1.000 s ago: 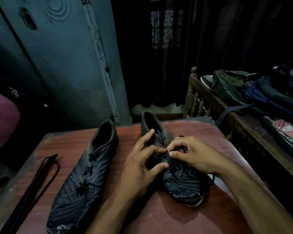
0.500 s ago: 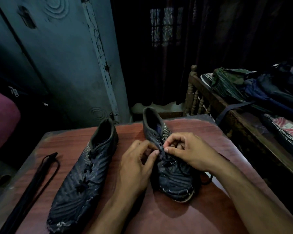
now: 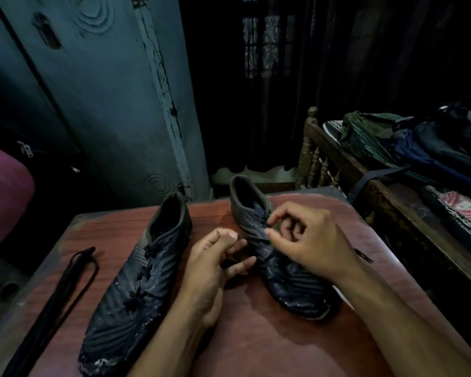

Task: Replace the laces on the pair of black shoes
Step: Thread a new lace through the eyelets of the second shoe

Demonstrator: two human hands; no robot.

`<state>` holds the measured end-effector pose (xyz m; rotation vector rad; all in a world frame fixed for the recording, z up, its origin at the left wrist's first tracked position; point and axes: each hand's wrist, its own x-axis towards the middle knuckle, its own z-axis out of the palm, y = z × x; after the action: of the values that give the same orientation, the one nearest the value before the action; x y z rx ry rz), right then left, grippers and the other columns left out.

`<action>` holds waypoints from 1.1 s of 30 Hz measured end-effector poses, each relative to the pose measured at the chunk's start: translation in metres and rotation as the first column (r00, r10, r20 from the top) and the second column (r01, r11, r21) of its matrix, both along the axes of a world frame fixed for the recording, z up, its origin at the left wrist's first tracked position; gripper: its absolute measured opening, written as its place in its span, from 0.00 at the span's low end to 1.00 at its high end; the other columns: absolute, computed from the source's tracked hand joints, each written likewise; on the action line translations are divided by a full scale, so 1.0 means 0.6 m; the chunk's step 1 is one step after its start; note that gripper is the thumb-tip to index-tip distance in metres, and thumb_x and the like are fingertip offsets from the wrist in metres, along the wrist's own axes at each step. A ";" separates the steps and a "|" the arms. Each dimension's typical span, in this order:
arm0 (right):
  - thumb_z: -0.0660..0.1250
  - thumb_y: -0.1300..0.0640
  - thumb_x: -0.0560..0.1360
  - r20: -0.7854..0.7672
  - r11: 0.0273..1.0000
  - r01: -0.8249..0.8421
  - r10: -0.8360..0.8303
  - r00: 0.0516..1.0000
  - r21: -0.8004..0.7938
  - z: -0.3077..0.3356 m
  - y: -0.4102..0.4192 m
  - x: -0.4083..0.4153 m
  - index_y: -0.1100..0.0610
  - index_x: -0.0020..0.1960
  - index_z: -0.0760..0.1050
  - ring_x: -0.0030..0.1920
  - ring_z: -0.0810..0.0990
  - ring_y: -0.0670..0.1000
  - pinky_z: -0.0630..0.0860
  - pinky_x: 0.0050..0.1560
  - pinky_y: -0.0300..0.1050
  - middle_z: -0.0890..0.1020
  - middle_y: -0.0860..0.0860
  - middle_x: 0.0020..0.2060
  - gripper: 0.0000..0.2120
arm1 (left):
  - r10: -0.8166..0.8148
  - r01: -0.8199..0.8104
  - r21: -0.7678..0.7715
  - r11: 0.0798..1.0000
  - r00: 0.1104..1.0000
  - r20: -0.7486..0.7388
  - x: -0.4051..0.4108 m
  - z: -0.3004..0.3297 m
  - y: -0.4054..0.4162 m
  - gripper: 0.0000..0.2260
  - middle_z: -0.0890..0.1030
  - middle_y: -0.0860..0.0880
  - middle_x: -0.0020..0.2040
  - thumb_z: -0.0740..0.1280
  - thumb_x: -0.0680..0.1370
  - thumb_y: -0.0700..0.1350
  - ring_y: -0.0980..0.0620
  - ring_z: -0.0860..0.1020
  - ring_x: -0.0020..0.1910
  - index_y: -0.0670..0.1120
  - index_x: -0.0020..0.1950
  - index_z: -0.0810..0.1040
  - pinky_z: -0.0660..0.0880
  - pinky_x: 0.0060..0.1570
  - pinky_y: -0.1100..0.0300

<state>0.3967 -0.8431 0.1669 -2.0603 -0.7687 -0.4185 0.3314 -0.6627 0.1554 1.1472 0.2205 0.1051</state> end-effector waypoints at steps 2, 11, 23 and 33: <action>0.76 0.47 0.71 0.079 0.984 -0.009 0.023 0.997 -0.179 -0.002 0.011 -0.012 0.45 0.49 0.79 0.32 0.73 0.41 0.67 0.32 0.35 0.75 0.43 0.31 0.09 | -0.016 0.016 -0.016 1.000 1.000 0.010 -0.002 0.002 0.000 0.10 0.80 0.46 0.40 0.63 0.80 0.37 0.50 0.79 0.45 0.45 0.40 0.77 0.82 0.52 0.47; 0.68 0.50 0.75 0.217 0.992 -0.013 0.041 0.975 -0.128 -0.003 0.044 -0.033 0.50 0.48 0.84 0.38 0.76 0.42 0.76 0.36 0.44 0.79 0.42 0.39 0.07 | -0.109 0.098 0.107 0.989 0.989 0.100 -0.005 0.001 0.001 0.11 0.82 0.41 0.48 0.58 0.81 0.32 0.46 0.81 0.49 0.42 0.49 0.79 0.82 0.45 0.55; 0.69 0.48 0.76 0.223 1.000 -0.029 0.026 0.974 0.010 0.013 0.071 -0.093 0.50 0.52 0.82 0.40 0.80 0.43 0.79 0.40 0.45 0.77 0.40 0.38 0.09 | -0.191 0.164 0.154 0.974 0.964 0.183 -0.013 0.001 0.005 0.04 0.79 0.45 0.36 0.69 0.75 0.36 0.49 0.78 0.35 0.44 0.45 0.82 0.76 0.31 0.58; 0.68 0.54 0.77 0.220 0.948 0.302 -0.275 0.936 -0.098 -0.039 0.021 -0.138 0.50 0.56 0.84 0.37 0.79 0.47 0.78 0.33 0.48 0.78 0.43 0.40 0.11 | -0.562 0.516 0.231 0.825 0.794 0.233 -0.025 -0.003 0.023 0.10 0.82 0.49 0.45 0.80 0.67 0.45 0.53 0.80 0.44 0.47 0.46 0.87 0.76 0.45 0.62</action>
<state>0.3137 -0.8303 0.1437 -2.2877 -0.6238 -0.7731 0.3161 -0.6490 0.1535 1.2959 -0.3959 -0.2231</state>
